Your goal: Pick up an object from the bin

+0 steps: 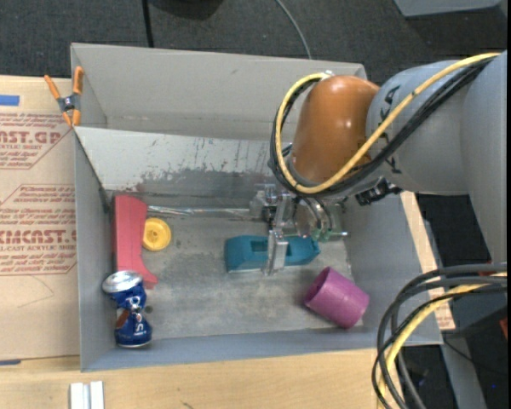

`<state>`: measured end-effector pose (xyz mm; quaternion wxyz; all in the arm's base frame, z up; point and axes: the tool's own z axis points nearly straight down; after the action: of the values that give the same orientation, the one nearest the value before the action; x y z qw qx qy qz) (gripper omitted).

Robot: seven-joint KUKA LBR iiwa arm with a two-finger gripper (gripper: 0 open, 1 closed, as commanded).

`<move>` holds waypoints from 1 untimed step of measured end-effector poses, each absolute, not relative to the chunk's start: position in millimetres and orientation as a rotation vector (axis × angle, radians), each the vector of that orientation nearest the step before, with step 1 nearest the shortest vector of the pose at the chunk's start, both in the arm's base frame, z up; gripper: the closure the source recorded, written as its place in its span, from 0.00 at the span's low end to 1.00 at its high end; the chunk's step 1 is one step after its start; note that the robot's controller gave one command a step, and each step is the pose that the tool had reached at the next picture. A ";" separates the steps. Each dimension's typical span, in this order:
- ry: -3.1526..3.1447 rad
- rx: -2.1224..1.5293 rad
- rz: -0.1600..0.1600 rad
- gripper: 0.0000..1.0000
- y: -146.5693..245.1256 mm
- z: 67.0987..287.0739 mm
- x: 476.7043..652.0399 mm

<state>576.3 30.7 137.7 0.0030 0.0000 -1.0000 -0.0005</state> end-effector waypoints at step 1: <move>-3.143 -0.001 -0.002 0.00 30.7 142.2 578.1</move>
Offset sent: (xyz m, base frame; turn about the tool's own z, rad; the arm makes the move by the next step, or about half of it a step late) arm 0.0009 -0.0087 -0.0677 0.0237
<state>578.1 30.7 142.2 -0.0005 -0.0002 -1.0000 -0.0006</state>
